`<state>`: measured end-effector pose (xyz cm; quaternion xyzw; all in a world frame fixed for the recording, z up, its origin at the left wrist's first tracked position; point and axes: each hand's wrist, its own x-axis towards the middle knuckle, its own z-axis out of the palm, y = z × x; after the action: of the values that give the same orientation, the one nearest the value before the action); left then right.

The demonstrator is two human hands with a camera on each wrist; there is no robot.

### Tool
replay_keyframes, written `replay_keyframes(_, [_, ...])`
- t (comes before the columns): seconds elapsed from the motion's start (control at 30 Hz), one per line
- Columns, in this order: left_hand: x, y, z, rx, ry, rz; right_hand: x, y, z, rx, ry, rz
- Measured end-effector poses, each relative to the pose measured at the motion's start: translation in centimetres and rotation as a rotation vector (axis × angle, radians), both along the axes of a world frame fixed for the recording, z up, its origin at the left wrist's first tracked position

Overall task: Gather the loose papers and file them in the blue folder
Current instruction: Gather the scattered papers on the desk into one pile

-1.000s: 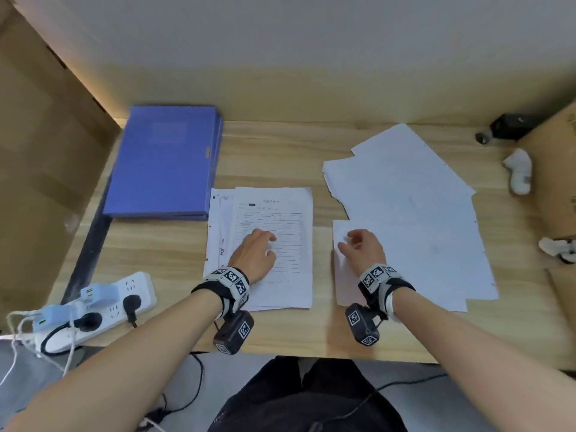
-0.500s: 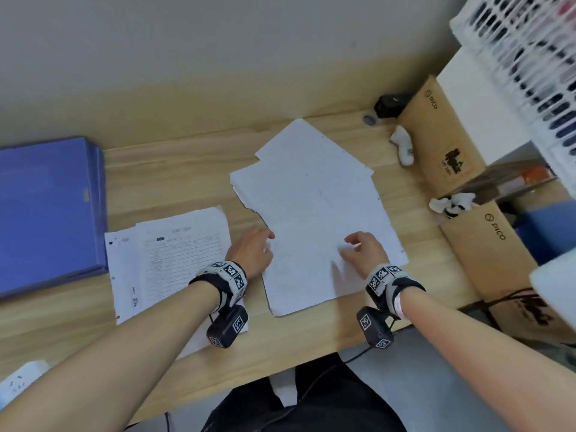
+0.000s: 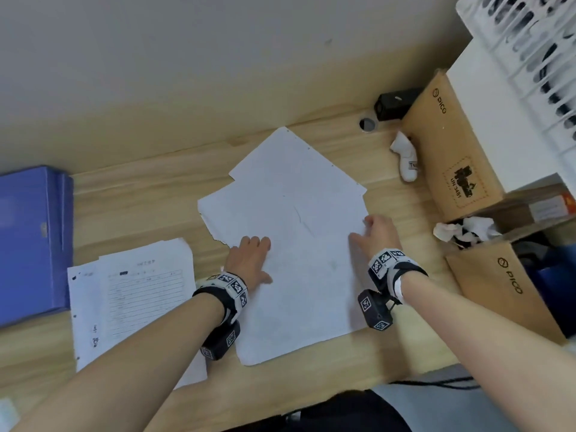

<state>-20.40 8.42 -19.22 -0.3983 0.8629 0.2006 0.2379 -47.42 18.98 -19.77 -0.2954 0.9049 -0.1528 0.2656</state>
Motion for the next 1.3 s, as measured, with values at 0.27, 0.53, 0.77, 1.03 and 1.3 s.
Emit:
replay_keyframes(0.27, [-2.4, -3.6, 3.1, 0.07, -0.014, -0.018, -2.4, -3.0, -0.9, 0.022, -0.002, -0.029])
replay_keyframes(0.53, [-7.5, -11.3, 3.8, -0.21, 0.012, -0.423, -2.4, -3.0, -0.7, -0.024, 0.0, 0.04])
replay_keyframes(0.77, [-8.3, -12.3, 1.8, -0.108, 0.002, -0.49, -4.8, -7.1, 0.1, -0.14, -0.037, 0.064])
replay_keyframes(1.03, [-8.7, -12.7, 1.1, -0.175, -0.039, -0.518, -5.6, -11.8, -1.3, 0.047, -0.022, 0.098])
replay_keyframes(1.3, [-8.9, -12.7, 0.9, -0.153, -0.077, -0.474, -6.1, -11.8, -2.5, 0.062, -0.078, 0.129])
